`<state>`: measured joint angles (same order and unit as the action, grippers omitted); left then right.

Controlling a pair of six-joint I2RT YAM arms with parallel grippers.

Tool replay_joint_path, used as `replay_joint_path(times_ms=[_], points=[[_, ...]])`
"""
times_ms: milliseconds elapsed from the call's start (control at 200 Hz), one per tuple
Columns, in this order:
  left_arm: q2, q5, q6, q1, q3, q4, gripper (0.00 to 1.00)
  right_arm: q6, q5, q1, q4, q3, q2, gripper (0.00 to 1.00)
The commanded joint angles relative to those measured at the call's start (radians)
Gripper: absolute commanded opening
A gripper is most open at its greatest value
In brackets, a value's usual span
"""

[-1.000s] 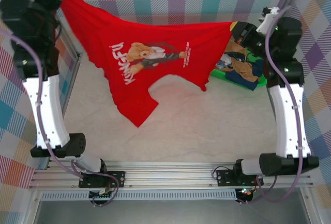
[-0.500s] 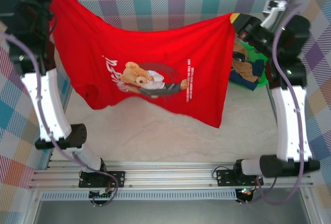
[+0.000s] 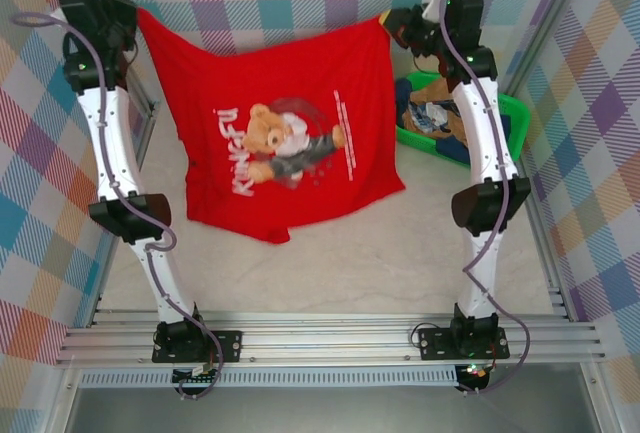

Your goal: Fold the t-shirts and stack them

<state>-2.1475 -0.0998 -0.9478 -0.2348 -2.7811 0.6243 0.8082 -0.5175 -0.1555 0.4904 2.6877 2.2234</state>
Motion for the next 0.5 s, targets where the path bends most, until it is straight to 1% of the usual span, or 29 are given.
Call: replay_joint_path(times_ms=[0, 75, 95, 145, 215, 285, 340, 390, 400, 420, 455, 495], points=[[0.198, -0.032, -0.042, -0.042, -0.072, -0.204, 0.00, 0.054, 0.002, 0.025, -0.042, 0.213, 0.011, 0.00], [0.267, -0.033, -0.036, -0.050, -0.068, -0.234, 0.00, 0.081, 0.011, 0.042, -0.101, 0.188, -0.017, 0.00], [0.284, -0.033, -0.032, -0.077, -0.069, -0.235, 0.00, 0.084, 0.011, 0.048, -0.120, 0.170, -0.030, 0.00], [0.326, -0.042, -0.015, -0.081, -0.062, -0.227, 0.00, 0.090, 0.010, 0.055, -0.161, 0.114, -0.067, 0.00], [0.384, -0.073, 0.004, -0.085, -0.034, -0.177, 0.00, 0.101, -0.011, 0.066, -0.193, 0.034, -0.115, 0.00], [0.464, -0.124, 0.029, -0.079, 0.053, -0.100, 0.00, 0.093, -0.044, 0.066, -0.188, -0.031, -0.150, 0.00], [0.556, -0.137, 0.072, -0.064, 0.186, -0.026, 0.00, 0.085, -0.078, 0.064, -0.159, -0.098, -0.179, 0.00], [0.675, -0.128, 0.111, -0.061, 0.380, -0.002, 0.00, 0.066, -0.104, 0.058, -0.140, -0.192, -0.218, 0.00], [0.701, -0.123, 0.115, -0.061, 0.425, -0.002, 0.00, 0.061, -0.107, 0.056, -0.141, -0.221, -0.229, 0.00], [0.757, -0.105, 0.120, -0.030, 0.519, -0.002, 0.00, 0.051, -0.110, 0.051, -0.145, -0.281, -0.254, 0.00], [0.853, -0.070, 0.109, -0.013, 0.685, 0.000, 0.00, 0.039, -0.110, 0.039, -0.164, -0.407, -0.301, 0.00], [0.953, -0.059, 0.102, 0.004, 0.875, -0.006, 0.00, 0.036, -0.109, 0.029, -0.191, -0.547, -0.351, 0.00]])
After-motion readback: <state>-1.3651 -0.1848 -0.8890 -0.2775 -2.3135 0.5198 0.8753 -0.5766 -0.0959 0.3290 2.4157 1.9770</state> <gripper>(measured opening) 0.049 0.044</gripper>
